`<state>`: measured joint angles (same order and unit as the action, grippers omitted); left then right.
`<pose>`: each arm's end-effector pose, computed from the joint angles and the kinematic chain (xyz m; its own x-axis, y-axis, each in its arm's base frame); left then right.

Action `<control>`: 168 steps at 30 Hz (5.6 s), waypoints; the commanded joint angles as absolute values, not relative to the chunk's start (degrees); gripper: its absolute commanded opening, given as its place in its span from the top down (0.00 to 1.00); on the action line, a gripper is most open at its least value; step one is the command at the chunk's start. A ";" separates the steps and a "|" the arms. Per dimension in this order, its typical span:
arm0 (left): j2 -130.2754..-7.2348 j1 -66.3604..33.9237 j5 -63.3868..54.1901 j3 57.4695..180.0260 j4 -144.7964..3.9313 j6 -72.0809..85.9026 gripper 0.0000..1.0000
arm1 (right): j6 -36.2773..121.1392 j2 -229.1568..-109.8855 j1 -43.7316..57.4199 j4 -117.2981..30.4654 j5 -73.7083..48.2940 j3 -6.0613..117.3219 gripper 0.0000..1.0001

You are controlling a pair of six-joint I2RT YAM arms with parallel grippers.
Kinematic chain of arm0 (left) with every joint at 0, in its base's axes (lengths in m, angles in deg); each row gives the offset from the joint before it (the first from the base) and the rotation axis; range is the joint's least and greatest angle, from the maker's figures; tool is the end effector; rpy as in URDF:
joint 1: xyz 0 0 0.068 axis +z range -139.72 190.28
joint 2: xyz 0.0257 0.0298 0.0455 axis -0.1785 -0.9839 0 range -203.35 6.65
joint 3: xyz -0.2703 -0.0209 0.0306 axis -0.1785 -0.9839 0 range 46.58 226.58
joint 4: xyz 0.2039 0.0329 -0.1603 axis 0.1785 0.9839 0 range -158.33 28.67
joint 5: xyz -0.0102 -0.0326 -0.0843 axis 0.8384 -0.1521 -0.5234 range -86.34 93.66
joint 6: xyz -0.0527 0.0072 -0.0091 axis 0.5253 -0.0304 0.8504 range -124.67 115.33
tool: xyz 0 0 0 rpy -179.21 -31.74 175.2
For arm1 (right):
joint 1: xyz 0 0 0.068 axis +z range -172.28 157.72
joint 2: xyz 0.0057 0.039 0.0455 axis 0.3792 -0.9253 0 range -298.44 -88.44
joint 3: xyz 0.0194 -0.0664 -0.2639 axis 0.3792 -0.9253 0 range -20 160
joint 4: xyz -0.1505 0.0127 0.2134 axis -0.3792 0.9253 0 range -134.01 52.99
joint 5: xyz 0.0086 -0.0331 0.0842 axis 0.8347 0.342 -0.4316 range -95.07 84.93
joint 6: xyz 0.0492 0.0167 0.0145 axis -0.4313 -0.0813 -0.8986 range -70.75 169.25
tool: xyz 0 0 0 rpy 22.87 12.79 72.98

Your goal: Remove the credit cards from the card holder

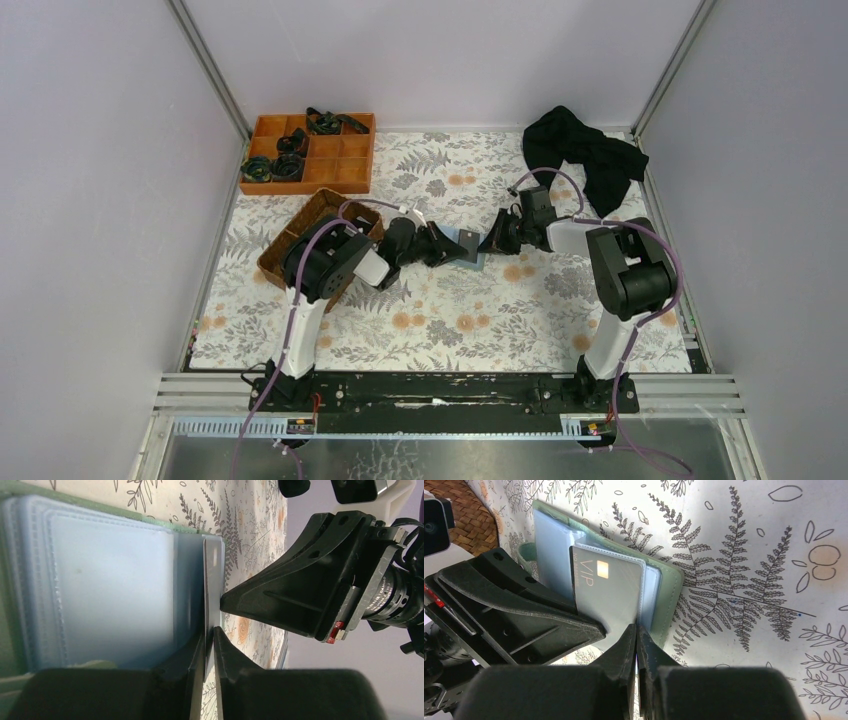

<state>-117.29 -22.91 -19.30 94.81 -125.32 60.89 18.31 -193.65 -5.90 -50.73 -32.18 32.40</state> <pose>0.3164 -0.2237 0.0756 -0.8515 -0.4446 -0.2779 0.0921 0.3949 -0.9141 0.3394 0.1167 0.1332 -0.8778 0.2189 -0.4260 -0.1201 0.7605 0.6381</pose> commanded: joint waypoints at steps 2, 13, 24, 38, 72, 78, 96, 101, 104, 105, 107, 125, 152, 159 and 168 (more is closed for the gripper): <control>-116.24 -22.99 -19.37 96.83 -118.80 56.65 0.81 | 18.70 -196.12 -5.41 -49.48 -31.06 33.83 0.94; -114.87 -20.43 -20.21 98.09 -115.90 54.05 0.79 | 19.53 -196.58 -5.41 -48.08 -29.87 34.39 0.96; -115.08 -19.60 -21.20 98.04 -116.47 54.34 0.79 | 19.70 -196.67 -5.44 -48.15 -30.02 34.14 0.96; -113.96 -17.13 -22.47 97.79 -116.33 53.71 0.79 | 19.45 -197.59 -5.52 -48.63 -30.60 33.96 0.96; -125.57 -20.46 -45.11 112.40 -116.32 57.35 0.75 | 19.11 -199.77 -5.54 -49.90 -32.07 33.95 0.96; -125.73 -20.24 -46.17 112.01 -119.31 59.49 0.75 | 19.12 -199.88 -5.50 -49.95 -32.14 33.77 0.96; -120.46 -15.20 -44.81 111.16 -102.86 47.40 0.76 | 18.91 -200.06 -5.51 -49.99 -32.27 33.70 0.96; -119.68 -14.56 -44.51 110.22 -101.89 46.32 0.77 | 18.94 -200.01 -5.55 -49.90 -32.13 33.70 0.96; -119.08 -13.88 -44.47 109.25 -102.33 46.37 0.77 | 18.96 -200.18 -5.49 -49.82 -32.09 33.83 0.96; -118.82 -13.62 -44.52 108.91 -102.49 46.39 0.77 | 18.94 -200.30 -5.56 -49.81 -32.05 33.86 0.96; -118.38 -13.10 -44.62 108.26 -102.58 46.40 0.77 | 18.98 -200.38 -5.50 -49.73 -32.03 33.79 0.96; -117.09 -10.33 -44.94 107.10 -103.09 46.30 0.77 | 18.93 -200.57 -5.51 -49.46 -32.14 33.97 0.96; -117.74 -9.76 -45.44 107.05 -103.44 46.74 0.99 | 18.81 -201.36 -5.48 -49.90 -32.62 34.10 0.96; -118.14 -9.71 -45.46 106.59 -105.02 47.57 0.83 | 18.76 -201.29 -5.46 -49.99 -32.58 34.07 0.96; -118.20 -9.67 -45.60 106.52 -105.21 47.76 1.00 | 18.69 -201.46 -5.51 -50.08 -32.66 33.99 0.96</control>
